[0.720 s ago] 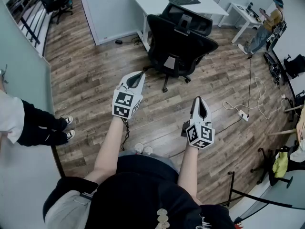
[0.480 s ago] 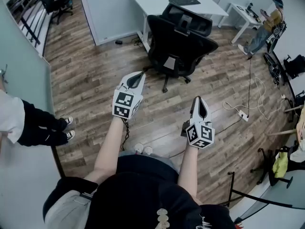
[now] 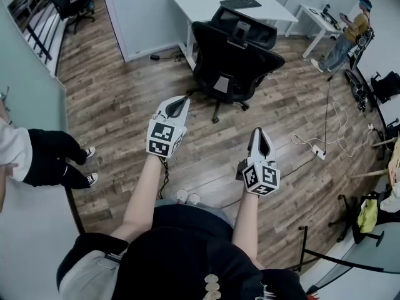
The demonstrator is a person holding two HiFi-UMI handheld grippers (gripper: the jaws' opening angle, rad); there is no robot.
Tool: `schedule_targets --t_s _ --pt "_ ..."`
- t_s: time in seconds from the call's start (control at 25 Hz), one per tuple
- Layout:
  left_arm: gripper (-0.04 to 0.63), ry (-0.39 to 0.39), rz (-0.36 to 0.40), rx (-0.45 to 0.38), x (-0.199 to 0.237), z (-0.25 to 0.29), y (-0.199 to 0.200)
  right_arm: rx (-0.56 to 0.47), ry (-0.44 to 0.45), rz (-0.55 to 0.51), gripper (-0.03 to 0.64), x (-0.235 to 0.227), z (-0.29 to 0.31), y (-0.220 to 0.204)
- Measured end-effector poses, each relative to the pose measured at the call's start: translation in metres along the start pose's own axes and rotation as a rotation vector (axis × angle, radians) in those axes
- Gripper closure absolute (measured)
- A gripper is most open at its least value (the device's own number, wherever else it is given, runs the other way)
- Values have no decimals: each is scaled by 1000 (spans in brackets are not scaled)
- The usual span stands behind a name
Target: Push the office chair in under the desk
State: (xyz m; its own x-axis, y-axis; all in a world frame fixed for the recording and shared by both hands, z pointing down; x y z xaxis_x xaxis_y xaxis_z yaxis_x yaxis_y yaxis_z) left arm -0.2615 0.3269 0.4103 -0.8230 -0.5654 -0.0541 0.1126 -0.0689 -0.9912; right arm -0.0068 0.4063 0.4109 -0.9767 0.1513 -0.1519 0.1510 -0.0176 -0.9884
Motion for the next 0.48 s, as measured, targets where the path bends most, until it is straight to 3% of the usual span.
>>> schedule_targets --t_s 0.48 --pt "588 -15 -16 -11 -4 6 0 -17 3 24 604 -6 1 0"
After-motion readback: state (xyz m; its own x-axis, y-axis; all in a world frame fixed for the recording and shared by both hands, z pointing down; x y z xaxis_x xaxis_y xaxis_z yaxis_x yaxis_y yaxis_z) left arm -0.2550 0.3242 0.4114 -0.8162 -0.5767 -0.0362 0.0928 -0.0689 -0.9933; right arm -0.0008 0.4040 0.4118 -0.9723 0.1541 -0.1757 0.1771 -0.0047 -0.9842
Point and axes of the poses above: the fingertips, and each gripper's own axes: z forward along the fingers, x to its left, y out of its top, the point moved 3 cm from there along -z, backward along the fingers, and after that the axes turned 3 degrees about -y, right-handed, at the moved point
